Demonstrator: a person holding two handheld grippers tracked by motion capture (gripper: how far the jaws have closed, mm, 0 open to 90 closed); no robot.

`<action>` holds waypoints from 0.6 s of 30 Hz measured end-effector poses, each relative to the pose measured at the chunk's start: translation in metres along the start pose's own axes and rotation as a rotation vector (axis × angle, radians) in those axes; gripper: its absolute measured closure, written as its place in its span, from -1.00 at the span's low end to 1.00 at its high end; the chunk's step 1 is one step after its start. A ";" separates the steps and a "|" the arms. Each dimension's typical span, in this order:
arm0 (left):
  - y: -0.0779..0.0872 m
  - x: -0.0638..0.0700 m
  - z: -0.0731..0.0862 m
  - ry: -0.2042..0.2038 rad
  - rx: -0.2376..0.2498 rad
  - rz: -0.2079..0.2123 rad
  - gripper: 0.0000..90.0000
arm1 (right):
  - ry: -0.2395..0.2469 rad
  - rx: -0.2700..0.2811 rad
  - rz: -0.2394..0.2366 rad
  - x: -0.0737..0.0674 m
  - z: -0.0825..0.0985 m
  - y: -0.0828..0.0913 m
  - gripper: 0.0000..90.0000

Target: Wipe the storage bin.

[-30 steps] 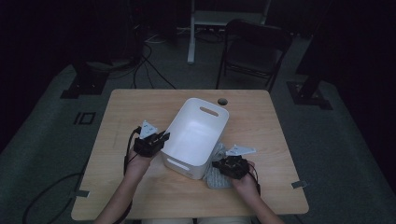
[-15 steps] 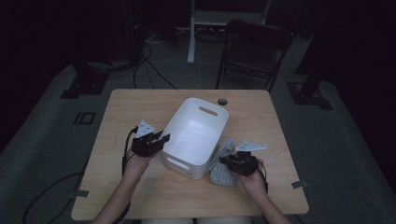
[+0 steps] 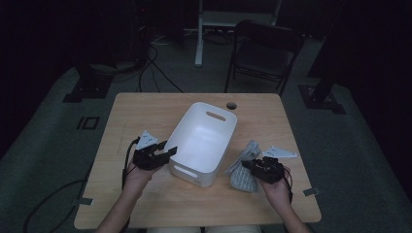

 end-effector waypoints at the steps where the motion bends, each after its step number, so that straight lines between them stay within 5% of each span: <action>1: 0.003 0.003 0.001 0.004 -0.001 0.010 0.16 | -0.001 -0.004 0.000 0.001 0.000 -0.001 0.62; 12: 0.018 0.023 0.008 0.030 -0.025 0.078 -0.01 | -0.001 -0.003 0.015 0.001 0.001 -0.003 0.62; 18: 0.027 0.037 0.009 -0.006 -0.022 0.081 -0.06 | 0.001 -0.005 0.026 0.003 0.001 -0.002 0.62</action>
Point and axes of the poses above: each handheld gripper's, and its own axes: y roughly backward along the jaws, z roughly out of its underside, x roughly to its right, the point moved 3 cm from there along -y, roughly forward along the jaws, and after that the axes turned 9 degrees about -z, right-handed, at the moved point
